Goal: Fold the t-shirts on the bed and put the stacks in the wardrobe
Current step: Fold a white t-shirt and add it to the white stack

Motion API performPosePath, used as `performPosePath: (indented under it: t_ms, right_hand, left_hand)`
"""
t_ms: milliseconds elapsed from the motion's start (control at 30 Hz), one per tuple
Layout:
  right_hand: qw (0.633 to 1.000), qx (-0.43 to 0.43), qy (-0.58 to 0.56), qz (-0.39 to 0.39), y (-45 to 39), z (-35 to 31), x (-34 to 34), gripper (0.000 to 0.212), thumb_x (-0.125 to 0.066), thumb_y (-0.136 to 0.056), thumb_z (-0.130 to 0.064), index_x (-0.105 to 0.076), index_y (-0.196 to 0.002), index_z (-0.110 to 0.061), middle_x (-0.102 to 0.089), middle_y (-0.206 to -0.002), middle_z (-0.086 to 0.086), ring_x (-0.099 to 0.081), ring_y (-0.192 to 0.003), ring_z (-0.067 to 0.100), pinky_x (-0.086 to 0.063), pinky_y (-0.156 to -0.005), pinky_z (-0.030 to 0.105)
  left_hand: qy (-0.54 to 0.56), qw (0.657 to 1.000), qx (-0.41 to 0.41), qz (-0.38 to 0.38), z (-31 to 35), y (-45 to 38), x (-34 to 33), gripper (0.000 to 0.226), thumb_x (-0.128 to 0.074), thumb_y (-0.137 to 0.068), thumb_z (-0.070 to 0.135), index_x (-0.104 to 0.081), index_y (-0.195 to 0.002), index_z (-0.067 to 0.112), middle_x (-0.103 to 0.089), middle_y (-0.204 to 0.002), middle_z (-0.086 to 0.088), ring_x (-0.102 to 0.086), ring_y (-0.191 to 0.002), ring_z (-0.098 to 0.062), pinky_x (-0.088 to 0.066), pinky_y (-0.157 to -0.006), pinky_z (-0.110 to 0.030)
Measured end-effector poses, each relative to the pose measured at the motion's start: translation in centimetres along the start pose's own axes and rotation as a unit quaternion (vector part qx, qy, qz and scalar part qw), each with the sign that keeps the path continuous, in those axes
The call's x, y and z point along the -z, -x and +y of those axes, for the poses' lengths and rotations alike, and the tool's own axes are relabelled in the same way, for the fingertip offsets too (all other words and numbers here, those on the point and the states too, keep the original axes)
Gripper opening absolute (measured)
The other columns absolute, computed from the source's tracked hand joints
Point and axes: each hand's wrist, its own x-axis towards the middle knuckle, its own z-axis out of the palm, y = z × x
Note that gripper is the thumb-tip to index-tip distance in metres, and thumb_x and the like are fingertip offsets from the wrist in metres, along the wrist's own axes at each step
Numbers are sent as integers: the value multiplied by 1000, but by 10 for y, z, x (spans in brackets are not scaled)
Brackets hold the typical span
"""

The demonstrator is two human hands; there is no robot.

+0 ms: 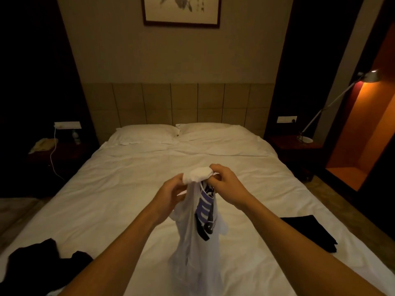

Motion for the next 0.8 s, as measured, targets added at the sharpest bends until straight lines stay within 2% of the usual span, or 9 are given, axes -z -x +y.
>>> performPosePath:
  t_ms: [67, 133, 200, 300, 400, 500, 633, 733, 800]
  right_hand:
    - [1000, 0, 11, 16, -2, 1, 1, 14, -55, -96, -12, -61, -91, 0, -59, -94, 16, -61, -75, 26, -49, -66, 38]
    - [999, -3, 7, 44, -1, 1, 3, 16, -58, -96, -16, -62, -87, -3, -59, -90, 13, -59, -74, 20, -48, -67, 35]
    - [998, -16, 10, 60, -1, 1, 7, 20, -62, -95, -24, -66, -91, -4, -64, -92, 10, -62, -84, 20, -50, -76, 38]
    - [998, -47, -32, -7, 2, 0, 18, 25, -65, -90, -25, -68, -99, -2, -68, -98, 4, -64, -89, 18, -51, -82, 37]
    - [982, -102, -157, -36, 8, -8, 35, 27, -62, -89, -14, -62, -103, 8, -66, -92, 19, -63, -83, 28, -51, -78, 44]
    - [954, -145, -260, -32, 12, -19, 53, 23, -59, -92, -6, -61, -115, -1, -68, -106, 25, -67, -88, 31, -56, -85, 43]
    - [927, -163, -327, -82, 9, -32, 63, 47, -66, -90, -13, -48, -133, -11, -63, -121, 24, -67, -99, 33, -57, -90, 47]
    - [914, -154, -356, -121, 8, -41, 62, 44, -65, -91, -11, -49, -128, -31, -67, -113, 16, -69, -97, 28, -59, -83, 41]
    - [913, -154, -352, -141, 8, -43, 55, 37, -61, -93, -6, -52, -126, -22, -70, -101, 13, -70, -86, 23, -59, -76, 35]
  left_hand:
    - [-122, 991, -43, -14, -4, -3, -7, 30, -54, -100, 25, -65, -127, 19, -70, -120, 0, -64, -114, -16, -52, -96, -36]
    - [-155, 986, -61, 0, -1, -6, -18, 27, -59, -98, 29, -69, -121, 19, -73, -113, 0, -67, -108, -14, -53, -94, -34]
    - [-164, 983, -70, 47, 4, -9, -25, 23, -62, -96, 33, -73, -110, 19, -75, -103, -1, -69, -101, -16, -55, -88, -34]
    - [-173, 982, -55, 55, 16, -15, -30, 24, -57, -98, 37, -75, -99, 21, -76, -94, 1, -71, -91, -17, -54, -78, -32]
    - [-246, 966, -80, 27, 37, -22, -37, 38, -51, -100, 44, -75, -93, 15, -76, -89, -3, -71, -85, -21, -54, -77, -37]
    - [-380, 911, -157, 21, 59, -25, -46, 46, -42, -103, 44, -70, -81, 14, -71, -82, -3, -65, -76, -20, -47, -68, -32]
    - [-469, 863, -183, 41, 80, -23, -55, 46, -33, -103, 50, -63, -79, 25, -66, -82, -1, -61, -72, -16, -44, -63, -28]
    - [-553, 800, -221, 71, 92, -16, -58, 48, -30, -103, 50, -67, -90, 21, -66, -86, -2, -62, -77, -19, -51, -70, -34]
    - [-605, 746, -262, 91, 98, -11, -60, 48, -30, -104, 48, -64, -88, 19, -64, -84, -3, -59, -75, -21, -51, -69, -36]
